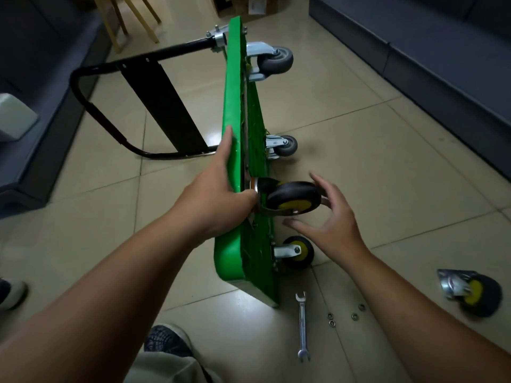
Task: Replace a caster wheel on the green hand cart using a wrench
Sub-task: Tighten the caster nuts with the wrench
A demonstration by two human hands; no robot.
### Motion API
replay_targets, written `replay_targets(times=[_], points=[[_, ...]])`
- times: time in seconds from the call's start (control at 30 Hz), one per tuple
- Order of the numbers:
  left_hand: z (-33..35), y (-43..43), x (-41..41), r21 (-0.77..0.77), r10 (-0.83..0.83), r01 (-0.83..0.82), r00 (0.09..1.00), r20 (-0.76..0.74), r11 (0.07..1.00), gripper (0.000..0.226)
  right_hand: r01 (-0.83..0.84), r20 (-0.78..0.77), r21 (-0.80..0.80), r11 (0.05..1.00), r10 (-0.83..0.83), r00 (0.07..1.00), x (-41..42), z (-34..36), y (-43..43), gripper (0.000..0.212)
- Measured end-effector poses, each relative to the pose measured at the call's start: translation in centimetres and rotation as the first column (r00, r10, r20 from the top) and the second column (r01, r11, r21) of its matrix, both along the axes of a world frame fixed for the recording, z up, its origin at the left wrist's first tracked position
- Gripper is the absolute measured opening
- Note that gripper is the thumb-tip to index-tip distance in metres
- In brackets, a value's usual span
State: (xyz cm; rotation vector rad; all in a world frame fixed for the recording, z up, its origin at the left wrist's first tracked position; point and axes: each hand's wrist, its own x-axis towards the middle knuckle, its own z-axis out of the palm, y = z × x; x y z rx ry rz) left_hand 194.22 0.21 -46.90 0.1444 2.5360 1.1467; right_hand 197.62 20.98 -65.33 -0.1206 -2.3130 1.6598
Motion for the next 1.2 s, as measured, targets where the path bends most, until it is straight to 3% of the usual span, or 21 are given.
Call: replay_targets(times=[0.1,0.17,0.23,0.37,0.47,0.77,0.97,1.03,1.13,1.2], points=[[0.2,0.5,0.3,-0.019,-0.027,0.026,0.999,-0.034,0.999,0.102,0.159,0.314,0.047,0.986,-0.166,0.935,4.0,-6.6,1.5,0.068],[0.4,0.7,0.5,-0.014,-0.040,0.039,0.998,-0.051,0.999,0.100,0.114,0.543,0.196,0.974,-0.205,0.815,7.7,-11.3,2.1,0.049],[0.3,0.8,0.5,-0.001,-0.043,0.043,0.997,-0.057,0.999,0.099,0.030,0.690,0.239,0.971,-0.191,0.698,11.1,-14.7,2.3,0.038],[-0.3,0.5,0.1,0.020,-0.030,0.031,0.998,-0.064,0.999,0.099,-0.348,0.818,0.344,0.872,-0.097,0.567,15.0,-17.6,1.9,0.038],[-0.6,0.3,0.0,0.037,-0.005,0.007,0.998,-0.062,0.999,0.098,-0.440,0.847,0.338,0.832,-0.066,0.527,16.1,-18.4,1.2,0.046],[-0.9,-0.7,0.1,0.118,0.018,-0.007,0.996,-0.091,0.993,0.093,-0.262,0.796,0.389,0.883,-0.180,0.578,14.3,-20.5,0.4,0.036],[-1.0,-0.6,-0.3,0.018,-0.006,0.008,0.993,-0.122,1.000,0.094,-0.248,0.790,0.424,0.871,-0.222,0.571,14.1,-20.7,0.5,0.012],[-0.9,-0.7,-0.6,-0.041,-0.033,0.029,0.993,-0.113,0.999,0.097,-0.164,0.773,0.362,0.918,-0.197,0.603,13.7,-19.5,0.5,0.009],[-0.6,-0.8,-1.3,-0.088,-0.083,0.076,0.994,-0.077,0.993,0.102,0.017,0.681,0.158,0.987,-0.121,0.722,11.8,-15.0,0.2,0.013],[-0.6,-0.6,-1.5,-0.097,-0.102,0.096,0.993,-0.065,0.991,0.103,0.038,0.599,0.043,0.998,-0.056,0.799,10.0,-10.8,-0.2,0.016]])
